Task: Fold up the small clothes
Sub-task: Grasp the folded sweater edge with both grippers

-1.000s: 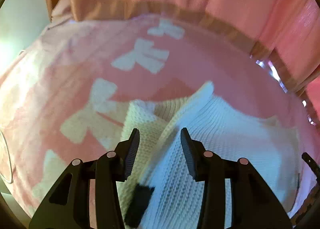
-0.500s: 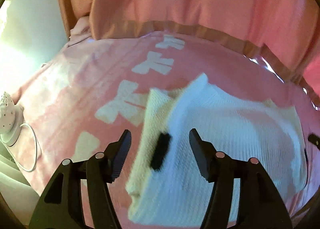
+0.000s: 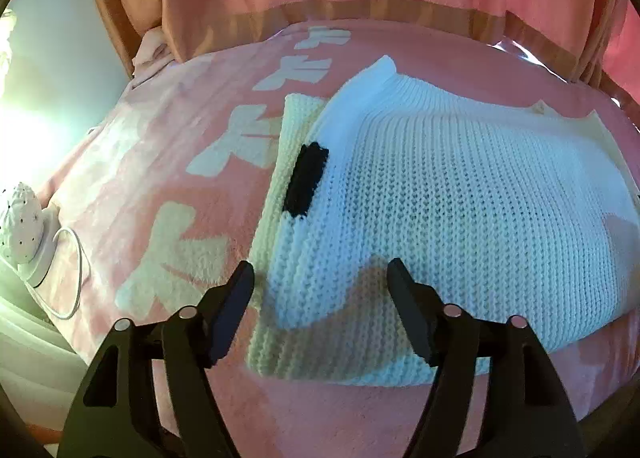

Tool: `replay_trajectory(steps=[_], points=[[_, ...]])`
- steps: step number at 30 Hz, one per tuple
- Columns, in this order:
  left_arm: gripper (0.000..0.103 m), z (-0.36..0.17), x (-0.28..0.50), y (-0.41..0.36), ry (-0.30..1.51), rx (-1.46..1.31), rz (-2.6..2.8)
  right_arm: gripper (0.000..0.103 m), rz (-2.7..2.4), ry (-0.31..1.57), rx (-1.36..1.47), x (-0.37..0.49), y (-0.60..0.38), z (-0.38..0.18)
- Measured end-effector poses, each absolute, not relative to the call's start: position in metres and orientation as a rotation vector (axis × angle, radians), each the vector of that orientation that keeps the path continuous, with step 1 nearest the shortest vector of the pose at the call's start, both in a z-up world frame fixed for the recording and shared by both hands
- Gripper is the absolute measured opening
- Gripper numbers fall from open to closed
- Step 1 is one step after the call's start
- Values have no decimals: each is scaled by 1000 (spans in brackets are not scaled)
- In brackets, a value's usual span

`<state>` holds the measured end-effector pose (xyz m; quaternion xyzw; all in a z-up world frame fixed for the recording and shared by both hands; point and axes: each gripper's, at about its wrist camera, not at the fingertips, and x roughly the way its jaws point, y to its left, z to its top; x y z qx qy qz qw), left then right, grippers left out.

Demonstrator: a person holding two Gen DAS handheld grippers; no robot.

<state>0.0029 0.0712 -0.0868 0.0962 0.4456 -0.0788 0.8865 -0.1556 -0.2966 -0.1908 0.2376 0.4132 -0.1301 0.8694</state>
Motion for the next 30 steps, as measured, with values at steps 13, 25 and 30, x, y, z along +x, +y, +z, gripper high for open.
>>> replay_trajectory(steps=[13,25,30], points=[[75,-104,-5,100,1029,-111,-198,68,-222,853,629,-161,-302,-206],[10,-84,-24,126,1062,-218,-316,12,-239,755,561,-210,-313,-165],[11,-116,-47,128,1152,-180,-289,15,-301,916,520,-216,-304,-199]])
